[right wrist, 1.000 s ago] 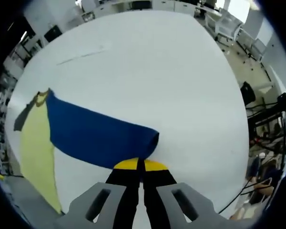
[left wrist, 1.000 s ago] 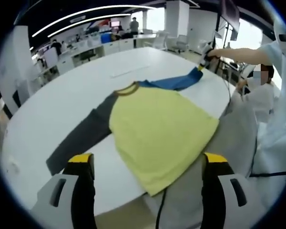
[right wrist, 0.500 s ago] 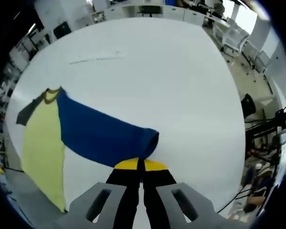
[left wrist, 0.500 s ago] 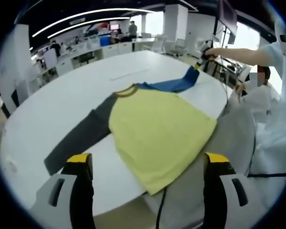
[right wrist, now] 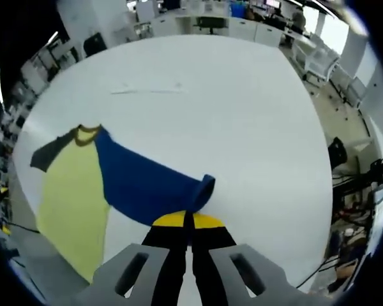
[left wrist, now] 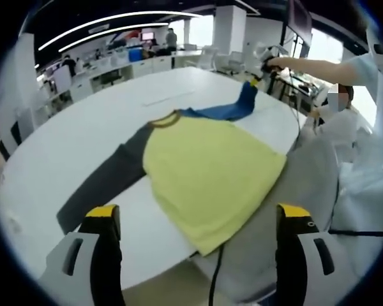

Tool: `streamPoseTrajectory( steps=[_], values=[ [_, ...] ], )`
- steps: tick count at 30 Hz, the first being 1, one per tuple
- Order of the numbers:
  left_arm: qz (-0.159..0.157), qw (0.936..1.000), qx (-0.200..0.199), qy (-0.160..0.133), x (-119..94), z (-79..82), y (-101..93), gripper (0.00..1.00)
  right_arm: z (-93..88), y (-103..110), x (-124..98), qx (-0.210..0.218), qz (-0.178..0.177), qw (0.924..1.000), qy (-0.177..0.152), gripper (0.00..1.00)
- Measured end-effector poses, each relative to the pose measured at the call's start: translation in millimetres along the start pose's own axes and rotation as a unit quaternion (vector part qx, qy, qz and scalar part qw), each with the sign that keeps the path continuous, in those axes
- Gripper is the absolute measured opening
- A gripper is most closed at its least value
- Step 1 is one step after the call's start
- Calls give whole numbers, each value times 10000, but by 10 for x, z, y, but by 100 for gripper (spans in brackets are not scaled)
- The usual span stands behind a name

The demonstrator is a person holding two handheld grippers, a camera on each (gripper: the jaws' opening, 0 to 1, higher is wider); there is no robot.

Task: Fold the garment on the visible template until the final outline fits inside the template.

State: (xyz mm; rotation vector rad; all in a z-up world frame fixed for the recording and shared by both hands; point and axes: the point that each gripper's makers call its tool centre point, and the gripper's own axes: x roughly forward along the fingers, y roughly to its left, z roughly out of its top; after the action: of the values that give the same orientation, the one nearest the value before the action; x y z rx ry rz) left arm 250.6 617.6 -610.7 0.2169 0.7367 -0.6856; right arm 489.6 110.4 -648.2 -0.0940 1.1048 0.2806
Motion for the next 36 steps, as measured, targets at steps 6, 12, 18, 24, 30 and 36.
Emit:
streamPoseTrajectory(
  steps=[6,12,18,24,30,36],
  values=[
    [-56,10000,32,-10,-21,-20,36,100,114,227,-23,-96,148,9997,-144,2],
    [-87,10000,40,11,-48,-64,75,100,227,342,-53,-269,249,9990,-244,2],
    [-74,10000,31,-7,-68,-85,102,100,351,645,-136,-365,462,9976,-370,2],
    [-84,10000,28,-20,-102,-113,122,100,449,931,-208,-456,663,9956,-481,2],
    [-55,9999,87,-15,-143,-121,148,100,513,1184,-238,-649,778,9936,-498,2],
    [-43,9999,83,-89,-165,-107,167,100,723,1325,-251,-715,1056,9898,-640,2]
  ],
)
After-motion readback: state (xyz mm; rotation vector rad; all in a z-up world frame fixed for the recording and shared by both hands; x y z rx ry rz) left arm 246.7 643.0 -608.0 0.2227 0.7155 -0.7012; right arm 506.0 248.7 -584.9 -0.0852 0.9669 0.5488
